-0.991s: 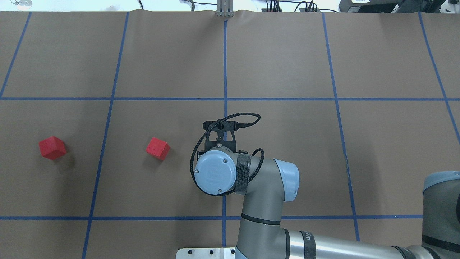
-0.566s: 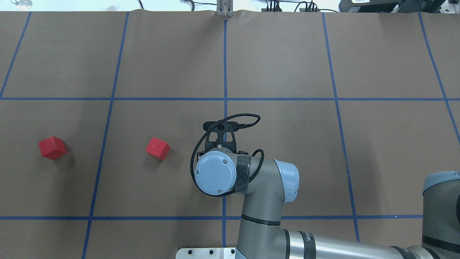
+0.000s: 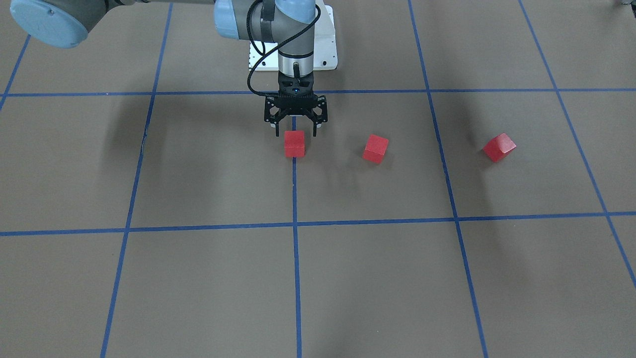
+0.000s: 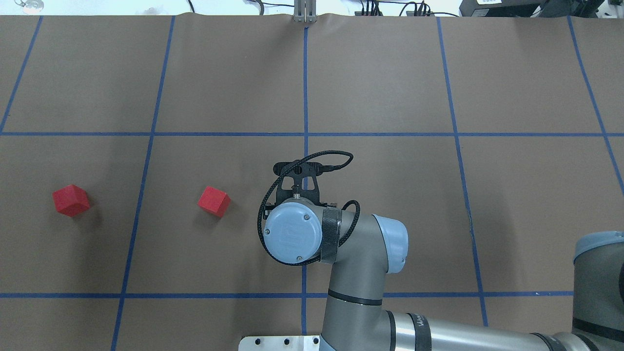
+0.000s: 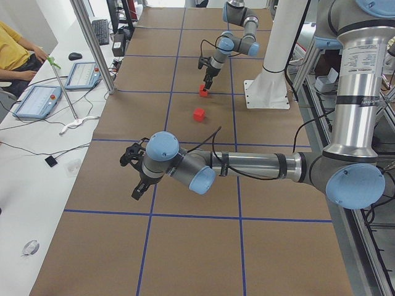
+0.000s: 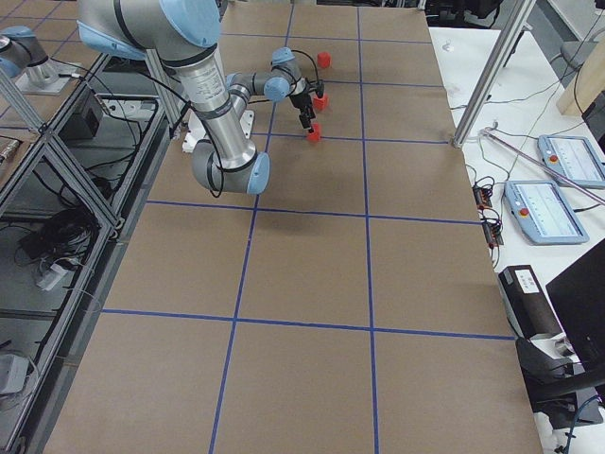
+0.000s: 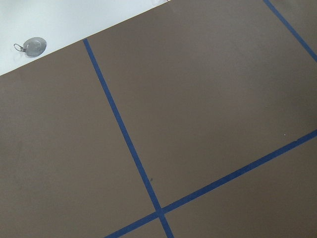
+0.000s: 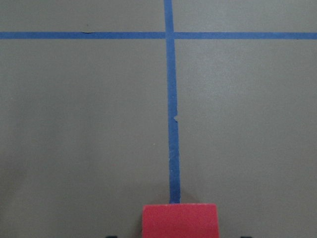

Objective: Form red blocks into L shape at center
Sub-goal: 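Release the cube at center and withdraw the right gripper while the left arm moves in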

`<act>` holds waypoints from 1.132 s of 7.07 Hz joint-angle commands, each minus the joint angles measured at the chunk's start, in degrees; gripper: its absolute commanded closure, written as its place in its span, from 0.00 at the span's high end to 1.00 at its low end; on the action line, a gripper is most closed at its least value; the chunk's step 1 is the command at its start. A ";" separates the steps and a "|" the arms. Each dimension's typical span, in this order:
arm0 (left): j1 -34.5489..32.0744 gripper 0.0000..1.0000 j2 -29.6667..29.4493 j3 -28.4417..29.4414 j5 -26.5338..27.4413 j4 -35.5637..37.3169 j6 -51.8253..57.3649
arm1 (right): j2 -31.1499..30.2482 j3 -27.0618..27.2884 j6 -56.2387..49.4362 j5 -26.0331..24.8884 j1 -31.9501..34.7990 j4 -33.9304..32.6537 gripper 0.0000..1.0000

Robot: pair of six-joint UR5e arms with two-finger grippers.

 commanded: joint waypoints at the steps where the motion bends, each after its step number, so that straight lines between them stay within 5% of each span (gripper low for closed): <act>1: 0.35 1.00 -0.07 0.05 0.02 -2.86 -0.13 | -0.30 5.96 -2.38 5.85 5.91 -4.98 1.00; 3: 8.13 1.00 -2.34 -2.83 -0.07 -3.15 -1.53 | -3.45 10.19 -8.25 16.74 17.58 -6.07 1.00; 7: 28.69 1.00 -6.90 -10.31 0.90 -9.82 -34.00 | -17.06 12.93 -39.93 36.18 42.54 -5.28 1.00; 8: 33.79 1.00 -8.14 -11.63 5.51 -9.74 -41.28 | -21.27 12.50 -49.06 39.53 48.43 -5.28 1.00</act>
